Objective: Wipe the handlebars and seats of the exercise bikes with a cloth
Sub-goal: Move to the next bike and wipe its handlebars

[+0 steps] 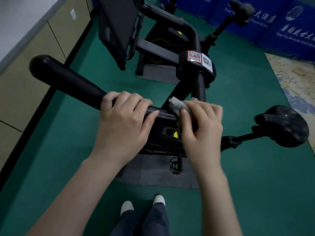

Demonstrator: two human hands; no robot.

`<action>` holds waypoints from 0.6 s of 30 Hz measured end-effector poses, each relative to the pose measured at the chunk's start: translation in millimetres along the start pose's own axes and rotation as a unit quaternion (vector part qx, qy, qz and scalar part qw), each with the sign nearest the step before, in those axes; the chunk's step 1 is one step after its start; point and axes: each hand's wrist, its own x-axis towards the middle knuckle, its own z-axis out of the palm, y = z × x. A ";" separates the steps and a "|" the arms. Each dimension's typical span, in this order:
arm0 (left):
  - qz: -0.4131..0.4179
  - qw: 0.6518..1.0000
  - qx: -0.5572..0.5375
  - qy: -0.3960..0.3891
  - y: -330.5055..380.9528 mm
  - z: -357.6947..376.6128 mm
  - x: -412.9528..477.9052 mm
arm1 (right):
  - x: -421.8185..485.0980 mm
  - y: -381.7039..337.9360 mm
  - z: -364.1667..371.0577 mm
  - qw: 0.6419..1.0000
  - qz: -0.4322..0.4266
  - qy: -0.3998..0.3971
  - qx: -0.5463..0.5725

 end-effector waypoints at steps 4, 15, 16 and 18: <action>0.000 1.000 0.001 0.013 -0.6 1.8 -0.9 | 45.4 2.0 -14.3 0.965 -0.040 -0.255 -0.049; 0.014 0.999 0.015 0.040 -3.8 5.7 -2.9 | 79.5 28.1 -25.0 0.921 -0.119 -0.370 -0.037; 0.013 0.999 0.015 0.041 -3.2 6.1 -3.2 | 73.7 29.2 -23.7 0.929 -0.124 -0.349 -0.017; 0.011 0.999 0.015 0.046 -2.7 7.3 -2.6 | 61.4 35.5 -20.6 0.951 -0.126 -0.281 0.018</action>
